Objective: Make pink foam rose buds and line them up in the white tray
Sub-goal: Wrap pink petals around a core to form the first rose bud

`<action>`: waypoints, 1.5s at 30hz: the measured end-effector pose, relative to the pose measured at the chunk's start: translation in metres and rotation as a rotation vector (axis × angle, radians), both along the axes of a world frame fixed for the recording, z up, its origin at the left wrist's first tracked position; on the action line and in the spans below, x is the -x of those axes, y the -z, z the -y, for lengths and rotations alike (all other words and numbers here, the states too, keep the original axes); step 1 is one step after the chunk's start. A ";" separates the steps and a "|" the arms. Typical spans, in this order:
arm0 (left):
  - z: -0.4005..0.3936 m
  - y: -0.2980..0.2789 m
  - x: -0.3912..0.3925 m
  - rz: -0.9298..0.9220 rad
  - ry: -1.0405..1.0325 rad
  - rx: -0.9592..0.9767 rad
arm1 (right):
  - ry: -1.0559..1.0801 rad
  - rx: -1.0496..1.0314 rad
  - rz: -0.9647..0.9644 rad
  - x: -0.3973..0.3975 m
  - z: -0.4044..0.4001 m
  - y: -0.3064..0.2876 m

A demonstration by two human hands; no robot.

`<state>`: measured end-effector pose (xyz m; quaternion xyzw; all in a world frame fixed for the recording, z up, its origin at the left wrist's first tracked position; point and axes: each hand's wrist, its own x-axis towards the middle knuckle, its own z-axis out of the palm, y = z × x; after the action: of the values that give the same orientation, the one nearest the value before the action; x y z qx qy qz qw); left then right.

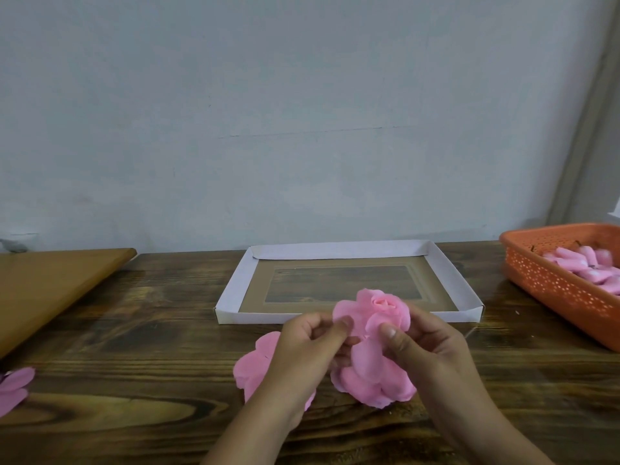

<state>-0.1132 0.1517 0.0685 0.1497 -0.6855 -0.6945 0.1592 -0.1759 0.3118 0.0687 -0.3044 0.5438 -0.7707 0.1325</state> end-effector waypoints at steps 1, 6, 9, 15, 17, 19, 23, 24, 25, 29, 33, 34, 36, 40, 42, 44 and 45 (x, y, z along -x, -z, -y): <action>0.000 0.000 0.000 0.007 0.001 -0.001 | -0.011 -0.006 -0.003 -0.001 0.000 0.000; -0.003 0.000 0.001 0.042 -0.011 -0.033 | -0.053 0.007 -0.018 -0.001 0.000 0.000; -0.004 0.000 0.001 0.089 -0.012 -0.079 | -0.070 -0.014 -0.044 -0.002 0.001 0.001; -0.002 0.000 0.003 0.168 -0.012 -0.175 | -0.054 -0.049 -0.095 -0.004 0.003 0.005; -0.001 0.001 0.003 0.175 -0.005 -0.202 | -0.050 -0.050 -0.096 -0.005 0.004 0.005; -0.002 0.001 0.004 0.153 -0.014 -0.230 | -0.050 -0.052 -0.098 -0.005 0.004 0.005; -0.004 0.001 0.003 0.060 -0.033 -0.200 | -0.083 -0.029 -0.076 -0.004 0.003 0.005; -0.005 0.001 0.003 0.015 -0.032 -0.160 | -0.086 -0.027 -0.067 -0.003 0.003 0.006; -0.005 0.001 0.002 -0.032 -0.029 -0.111 | -0.087 -0.022 -0.051 -0.003 0.004 0.007; -0.007 0.003 0.001 -0.155 -0.010 0.058 | -0.062 -0.038 -0.032 0.000 0.005 0.009; -0.005 0.006 0.000 -0.156 -0.009 0.142 | -0.041 -0.046 -0.028 0.004 0.005 0.013; -0.004 0.006 0.000 -0.149 -0.014 0.153 | -0.044 -0.036 -0.024 0.005 0.005 0.013; -0.003 0.006 0.001 -0.145 -0.008 0.155 | -0.077 -0.013 -0.027 0.004 0.005 0.013; -0.002 0.008 0.002 -0.162 -0.001 0.127 | -0.132 0.009 -0.021 0.003 0.005 0.011; -0.002 0.008 0.002 -0.169 0.009 0.112 | -0.136 0.008 -0.016 0.003 0.005 0.010; -0.004 0.007 0.002 -0.194 0.018 0.079 | -0.117 -0.007 -0.023 0.003 0.005 0.010; -0.004 0.007 0.002 -0.214 0.011 0.058 | -0.107 -0.011 -0.022 0.003 0.005 0.010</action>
<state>-0.1154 0.1554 0.0611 0.0664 -0.6851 -0.6874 0.2319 -0.1790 0.3069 0.0587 -0.3408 0.5325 -0.7561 0.1693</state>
